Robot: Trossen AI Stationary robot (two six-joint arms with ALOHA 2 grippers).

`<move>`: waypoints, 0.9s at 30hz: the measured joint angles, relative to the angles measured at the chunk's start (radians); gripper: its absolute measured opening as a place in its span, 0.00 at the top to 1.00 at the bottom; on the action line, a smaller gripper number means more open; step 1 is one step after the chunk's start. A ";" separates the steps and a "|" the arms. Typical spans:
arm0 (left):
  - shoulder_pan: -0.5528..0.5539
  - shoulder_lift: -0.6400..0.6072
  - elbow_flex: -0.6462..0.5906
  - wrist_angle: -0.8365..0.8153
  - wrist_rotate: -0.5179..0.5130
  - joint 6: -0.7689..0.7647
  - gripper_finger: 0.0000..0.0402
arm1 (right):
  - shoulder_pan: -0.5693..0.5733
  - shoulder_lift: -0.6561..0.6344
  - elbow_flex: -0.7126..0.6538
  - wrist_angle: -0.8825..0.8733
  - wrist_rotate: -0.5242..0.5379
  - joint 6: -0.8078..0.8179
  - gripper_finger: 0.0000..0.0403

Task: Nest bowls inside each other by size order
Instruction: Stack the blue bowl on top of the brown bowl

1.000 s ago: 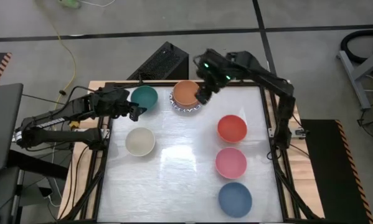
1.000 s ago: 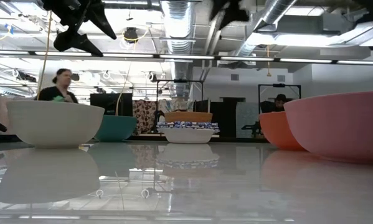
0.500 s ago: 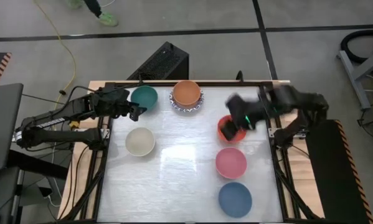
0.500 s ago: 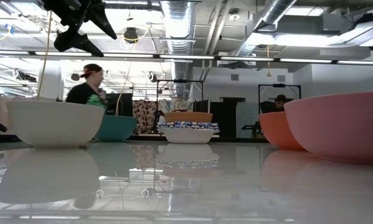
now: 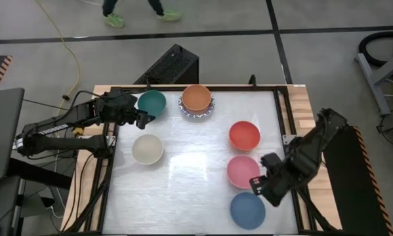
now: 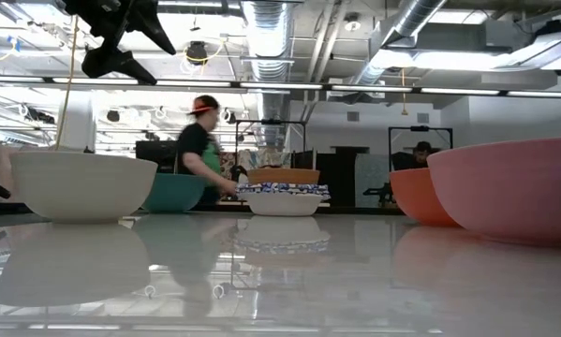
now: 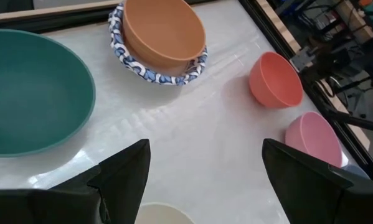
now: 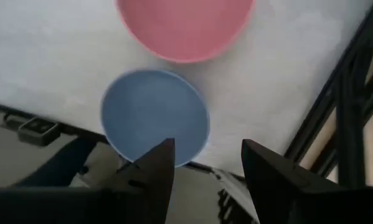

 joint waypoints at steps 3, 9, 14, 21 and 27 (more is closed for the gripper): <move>0.000 0.000 0.000 0.000 0.005 0.001 0.26 | 0.071 0.000 -0.056 0.079 -0.002 0.108 0.49; 0.000 0.000 0.000 0.000 0.043 0.020 0.26 | 0.122 -0.001 -0.206 0.279 -0.043 0.136 0.49; 0.000 0.000 0.000 0.000 0.044 0.021 0.26 | 0.101 0.001 -0.329 0.410 -0.042 0.136 0.49; 0.000 0.000 0.000 -0.001 0.044 0.035 0.26 | 0.090 0.000 -0.436 0.422 -0.043 0.136 0.49; 0.000 0.000 0.000 -0.001 0.044 0.036 0.26 | 0.093 0.000 -0.509 0.518 -0.044 0.132 0.49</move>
